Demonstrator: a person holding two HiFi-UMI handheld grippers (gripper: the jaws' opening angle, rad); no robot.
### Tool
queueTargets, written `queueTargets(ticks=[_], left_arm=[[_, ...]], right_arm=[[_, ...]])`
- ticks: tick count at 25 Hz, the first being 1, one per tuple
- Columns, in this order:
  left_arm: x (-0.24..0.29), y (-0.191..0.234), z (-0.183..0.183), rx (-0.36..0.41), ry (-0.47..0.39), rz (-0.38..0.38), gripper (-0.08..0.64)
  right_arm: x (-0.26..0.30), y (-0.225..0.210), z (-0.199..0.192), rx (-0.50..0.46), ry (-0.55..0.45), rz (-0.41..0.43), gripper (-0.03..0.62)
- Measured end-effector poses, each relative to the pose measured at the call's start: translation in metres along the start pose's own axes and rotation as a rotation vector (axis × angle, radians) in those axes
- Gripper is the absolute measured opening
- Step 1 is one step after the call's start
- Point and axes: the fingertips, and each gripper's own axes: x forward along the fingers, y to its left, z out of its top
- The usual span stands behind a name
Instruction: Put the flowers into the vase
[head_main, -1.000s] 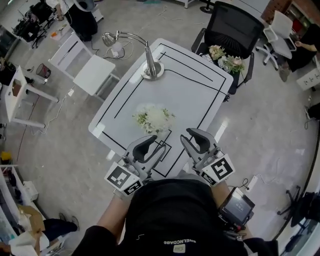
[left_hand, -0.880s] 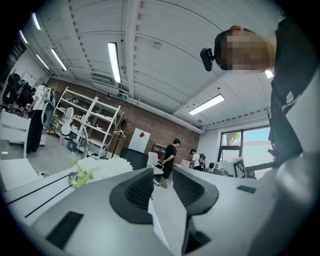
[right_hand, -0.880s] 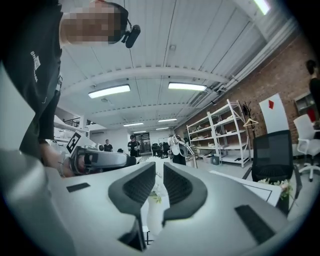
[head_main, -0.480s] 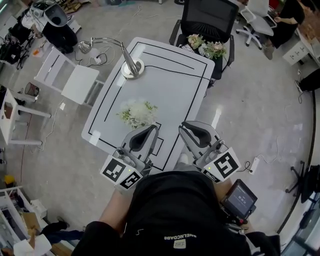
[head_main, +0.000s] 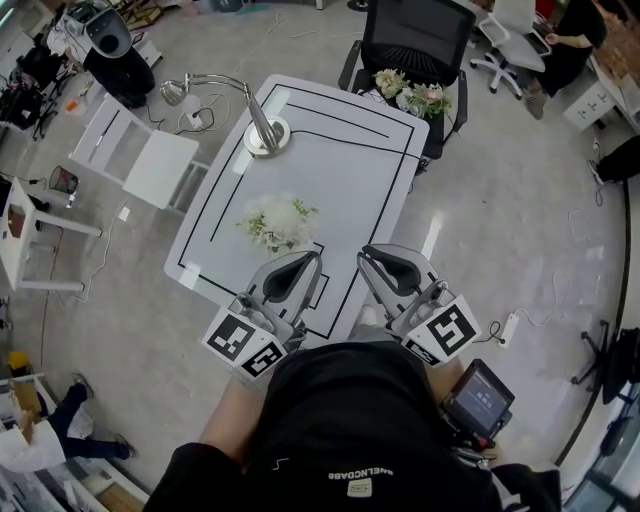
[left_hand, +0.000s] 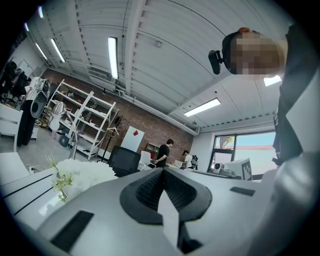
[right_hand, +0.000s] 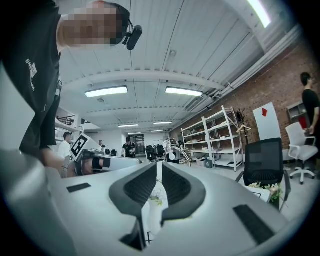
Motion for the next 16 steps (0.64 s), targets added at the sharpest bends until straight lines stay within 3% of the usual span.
queueTargets(ticks=[10,16], left_arm=[[0.003,-0.006,-0.004,0.027,0.033,-0.046,0.003],[-0.002,0.002,-0.004,0.003,0.032,-0.051,0.003]], right_arm=[[0.003,0.000,-0.011,0.003,0.030,0.002,0.011],[0.008,0.000,-0.016,0.029,0.034,-0.007,0.011]])
